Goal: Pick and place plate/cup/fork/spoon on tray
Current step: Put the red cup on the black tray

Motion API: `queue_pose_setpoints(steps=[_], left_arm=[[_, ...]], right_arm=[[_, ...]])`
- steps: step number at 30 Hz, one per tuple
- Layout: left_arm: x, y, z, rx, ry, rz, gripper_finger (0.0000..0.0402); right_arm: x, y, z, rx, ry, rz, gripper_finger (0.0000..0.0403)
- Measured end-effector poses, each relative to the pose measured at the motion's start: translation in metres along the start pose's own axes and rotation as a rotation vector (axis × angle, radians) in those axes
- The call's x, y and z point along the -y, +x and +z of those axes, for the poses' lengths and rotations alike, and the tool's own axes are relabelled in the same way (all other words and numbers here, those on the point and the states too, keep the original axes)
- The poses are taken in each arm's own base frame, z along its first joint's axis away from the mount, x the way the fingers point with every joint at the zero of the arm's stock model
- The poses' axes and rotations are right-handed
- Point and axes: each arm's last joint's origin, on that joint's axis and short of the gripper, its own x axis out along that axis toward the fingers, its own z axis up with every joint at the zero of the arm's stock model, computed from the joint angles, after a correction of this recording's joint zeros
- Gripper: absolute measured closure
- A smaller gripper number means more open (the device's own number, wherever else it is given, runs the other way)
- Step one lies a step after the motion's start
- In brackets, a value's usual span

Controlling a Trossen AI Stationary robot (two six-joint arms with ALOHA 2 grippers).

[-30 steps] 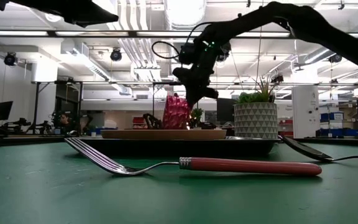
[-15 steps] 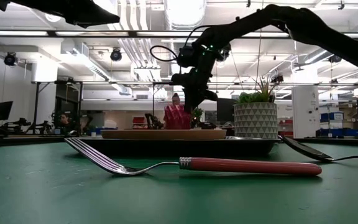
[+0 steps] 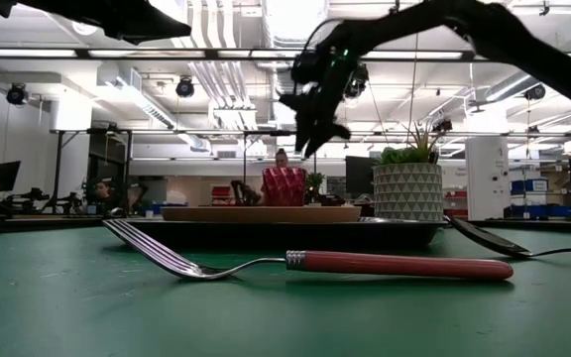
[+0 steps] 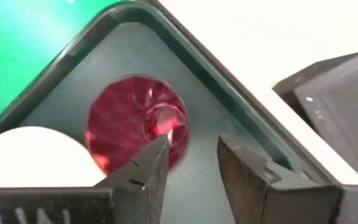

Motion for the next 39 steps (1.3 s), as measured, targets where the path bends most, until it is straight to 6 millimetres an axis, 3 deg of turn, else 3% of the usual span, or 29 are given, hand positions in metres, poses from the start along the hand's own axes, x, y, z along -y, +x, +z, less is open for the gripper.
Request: queue_pose_setpoints(steps=[3,7,16,22,32,39], left_arm=[[0.000,0.000,0.000,-0.002,-0.001,-0.001,0.0400],[0.000,0.000,-0.001,-0.013,-0.019,-0.004,0.0400],[0.001,0.000,-0.002,-0.023,-0.060,-0.006,0.0400],[0.001,0.001,-0.003,-0.024,-0.066,-0.007,0.0400],[0.001,0.001,-0.002,-0.017,-0.062,-0.005,0.0400],[0.001,0.001,-0.002,-0.013,-0.043,-0.004,0.0400]], right_arm=[[-0.003,-0.021,-0.007,-0.028,-0.011,-0.047,0.0279],[-0.012,-0.025,-0.022,-0.132,-0.079,-0.124,0.0303],[-0.006,0.029,-0.050,-0.289,-0.134,-0.140,0.0389],[0.001,0.060,-0.055,-0.206,-0.154,-0.130,0.0394],[-0.002,0.078,-0.048,-0.041,-0.146,-0.027,0.0394],[-0.012,0.102,-0.046,0.159,-0.125,0.051,0.0394]])
